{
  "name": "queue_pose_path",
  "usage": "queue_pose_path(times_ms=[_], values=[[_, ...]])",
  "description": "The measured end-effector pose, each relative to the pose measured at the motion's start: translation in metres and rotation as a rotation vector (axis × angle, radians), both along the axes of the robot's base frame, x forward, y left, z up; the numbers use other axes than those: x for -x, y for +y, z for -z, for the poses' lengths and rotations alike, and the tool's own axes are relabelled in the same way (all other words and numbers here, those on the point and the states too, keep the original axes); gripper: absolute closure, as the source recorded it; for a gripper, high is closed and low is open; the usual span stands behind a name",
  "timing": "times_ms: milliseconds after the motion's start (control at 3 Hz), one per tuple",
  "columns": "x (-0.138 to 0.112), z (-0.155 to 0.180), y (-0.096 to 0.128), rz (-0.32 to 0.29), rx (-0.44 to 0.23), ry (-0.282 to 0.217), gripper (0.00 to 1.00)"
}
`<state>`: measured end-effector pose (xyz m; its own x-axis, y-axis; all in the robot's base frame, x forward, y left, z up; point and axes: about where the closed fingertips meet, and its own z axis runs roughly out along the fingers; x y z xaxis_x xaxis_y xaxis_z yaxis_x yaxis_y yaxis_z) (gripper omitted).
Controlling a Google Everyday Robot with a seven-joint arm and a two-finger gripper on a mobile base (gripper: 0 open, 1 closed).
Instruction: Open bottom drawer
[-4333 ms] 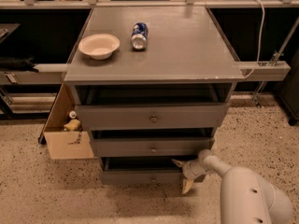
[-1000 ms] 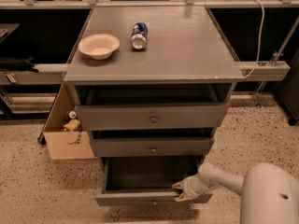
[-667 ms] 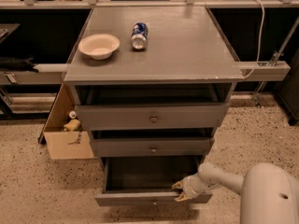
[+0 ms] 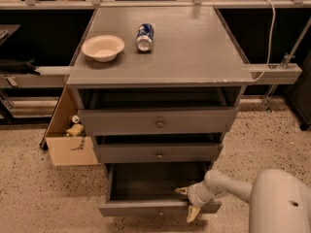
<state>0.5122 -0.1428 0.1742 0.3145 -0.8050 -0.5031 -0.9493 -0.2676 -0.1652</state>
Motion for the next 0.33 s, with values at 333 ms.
queue_pose_path(times_ms=[333], values=[[0.0000, 0.0000, 0.0000, 0.000, 0.000, 0.000, 0.00]])
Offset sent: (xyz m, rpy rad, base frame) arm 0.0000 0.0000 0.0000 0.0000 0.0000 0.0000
